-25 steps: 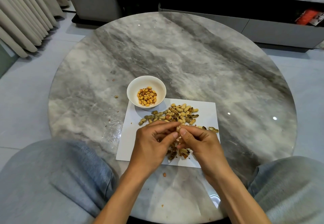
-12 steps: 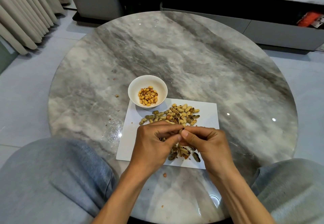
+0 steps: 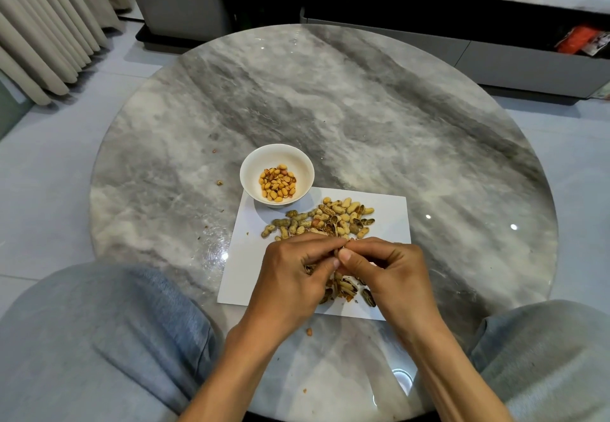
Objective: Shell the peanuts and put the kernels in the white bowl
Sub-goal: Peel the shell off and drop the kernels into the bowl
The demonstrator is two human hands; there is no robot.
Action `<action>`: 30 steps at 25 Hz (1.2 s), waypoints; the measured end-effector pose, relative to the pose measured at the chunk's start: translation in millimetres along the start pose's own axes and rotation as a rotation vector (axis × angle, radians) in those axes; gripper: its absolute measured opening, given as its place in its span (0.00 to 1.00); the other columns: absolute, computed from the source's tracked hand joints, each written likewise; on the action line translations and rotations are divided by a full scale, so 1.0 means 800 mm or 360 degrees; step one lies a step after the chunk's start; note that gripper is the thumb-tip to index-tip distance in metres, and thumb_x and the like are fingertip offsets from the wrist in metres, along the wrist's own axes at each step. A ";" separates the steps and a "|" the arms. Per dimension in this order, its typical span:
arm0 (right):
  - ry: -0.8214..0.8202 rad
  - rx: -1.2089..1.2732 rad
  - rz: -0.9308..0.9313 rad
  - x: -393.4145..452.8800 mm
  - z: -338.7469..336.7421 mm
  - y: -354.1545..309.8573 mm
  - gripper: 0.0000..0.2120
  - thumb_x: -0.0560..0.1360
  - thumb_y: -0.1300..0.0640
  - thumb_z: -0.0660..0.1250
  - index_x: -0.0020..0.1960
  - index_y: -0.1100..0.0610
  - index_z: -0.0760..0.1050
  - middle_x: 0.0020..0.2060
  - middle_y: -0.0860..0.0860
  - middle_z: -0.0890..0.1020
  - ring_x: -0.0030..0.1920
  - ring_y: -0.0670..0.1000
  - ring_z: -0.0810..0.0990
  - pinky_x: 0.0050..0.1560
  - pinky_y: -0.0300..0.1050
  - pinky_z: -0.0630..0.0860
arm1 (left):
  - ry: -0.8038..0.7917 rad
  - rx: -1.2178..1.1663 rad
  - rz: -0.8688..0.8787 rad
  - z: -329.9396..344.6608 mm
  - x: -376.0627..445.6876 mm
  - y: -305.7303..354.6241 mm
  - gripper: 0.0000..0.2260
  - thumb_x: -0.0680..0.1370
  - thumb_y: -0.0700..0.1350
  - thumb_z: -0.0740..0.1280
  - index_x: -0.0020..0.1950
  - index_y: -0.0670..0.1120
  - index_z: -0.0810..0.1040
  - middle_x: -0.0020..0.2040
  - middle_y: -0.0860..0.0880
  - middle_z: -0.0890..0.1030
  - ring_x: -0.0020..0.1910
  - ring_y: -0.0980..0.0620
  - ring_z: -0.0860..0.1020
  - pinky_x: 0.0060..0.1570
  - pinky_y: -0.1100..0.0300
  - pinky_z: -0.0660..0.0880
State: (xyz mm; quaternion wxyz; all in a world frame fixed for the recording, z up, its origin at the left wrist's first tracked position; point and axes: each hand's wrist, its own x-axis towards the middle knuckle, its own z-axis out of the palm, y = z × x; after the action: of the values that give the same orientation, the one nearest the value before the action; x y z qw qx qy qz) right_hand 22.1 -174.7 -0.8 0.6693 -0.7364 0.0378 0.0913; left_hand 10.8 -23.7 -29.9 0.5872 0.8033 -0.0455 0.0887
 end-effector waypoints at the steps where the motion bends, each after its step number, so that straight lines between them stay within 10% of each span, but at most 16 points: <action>1: 0.0017 0.0021 -0.0005 0.000 0.000 0.001 0.08 0.73 0.67 0.73 0.43 0.55 0.87 0.39 0.52 0.87 0.42 0.52 0.87 0.44 0.40 0.81 | 0.0051 0.0037 0.0030 0.002 -0.002 -0.001 0.13 0.73 0.38 0.73 0.56 0.47 0.86 0.50 0.58 0.84 0.49 0.61 0.83 0.49 0.63 0.81; 14: 0.0245 0.0834 0.0446 0.002 0.017 0.017 0.09 0.67 0.61 0.72 0.46 0.63 0.85 0.44 0.59 0.86 0.44 0.52 0.86 0.44 0.39 0.82 | 0.0273 -0.0352 -0.0329 0.018 -0.004 0.007 0.16 0.74 0.33 0.74 0.51 0.56 0.84 0.47 0.55 0.86 0.46 0.57 0.85 0.47 0.62 0.81; 30: 0.0036 0.0210 0.0294 0.007 -0.002 0.006 0.07 0.75 0.67 0.71 0.43 0.59 0.86 0.38 0.58 0.86 0.39 0.53 0.85 0.42 0.39 0.81 | 0.0094 0.0334 0.0069 0.011 0.000 0.004 0.11 0.75 0.40 0.74 0.55 0.49 0.86 0.50 0.56 0.84 0.49 0.60 0.81 0.48 0.63 0.78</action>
State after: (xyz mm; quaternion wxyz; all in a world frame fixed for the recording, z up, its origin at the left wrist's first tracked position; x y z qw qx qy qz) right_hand 26.7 -176.8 -6.2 0.7047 -0.6850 0.1190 0.1417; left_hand 11.3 -33.1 -29.7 0.4989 0.8562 -0.0358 0.1293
